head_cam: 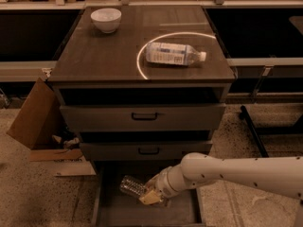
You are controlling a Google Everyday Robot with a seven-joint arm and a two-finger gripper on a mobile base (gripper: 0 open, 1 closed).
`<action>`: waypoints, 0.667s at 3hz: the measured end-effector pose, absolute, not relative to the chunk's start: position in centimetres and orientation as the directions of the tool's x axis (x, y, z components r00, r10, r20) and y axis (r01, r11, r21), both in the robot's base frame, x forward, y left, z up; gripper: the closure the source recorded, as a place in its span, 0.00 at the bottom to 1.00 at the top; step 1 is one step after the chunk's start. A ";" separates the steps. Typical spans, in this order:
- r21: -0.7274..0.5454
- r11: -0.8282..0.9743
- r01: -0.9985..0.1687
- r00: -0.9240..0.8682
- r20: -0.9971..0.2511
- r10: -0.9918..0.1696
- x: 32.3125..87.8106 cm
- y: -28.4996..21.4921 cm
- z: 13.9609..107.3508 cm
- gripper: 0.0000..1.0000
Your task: Place water bottle into bottom drawer
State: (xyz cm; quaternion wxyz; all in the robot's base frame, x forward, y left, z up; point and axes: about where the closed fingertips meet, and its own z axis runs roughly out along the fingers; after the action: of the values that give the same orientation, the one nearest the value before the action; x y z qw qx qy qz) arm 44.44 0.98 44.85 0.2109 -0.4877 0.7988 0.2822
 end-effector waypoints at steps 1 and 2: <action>0.267 0.382 -0.885 -0.460 -0.631 -0.625 45.2 0.6 38.2 1.00; 0.308 0.385 -0.870 -0.491 -0.624 -0.608 45.8 0.8 32.2 0.81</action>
Offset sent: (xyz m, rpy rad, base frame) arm 0.0220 0.0003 -0.1972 0.0752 0.0920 -0.0569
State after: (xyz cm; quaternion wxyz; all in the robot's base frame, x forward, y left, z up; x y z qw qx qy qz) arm 45.75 0.83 32.25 0.2104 -0.4586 0.8053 0.3113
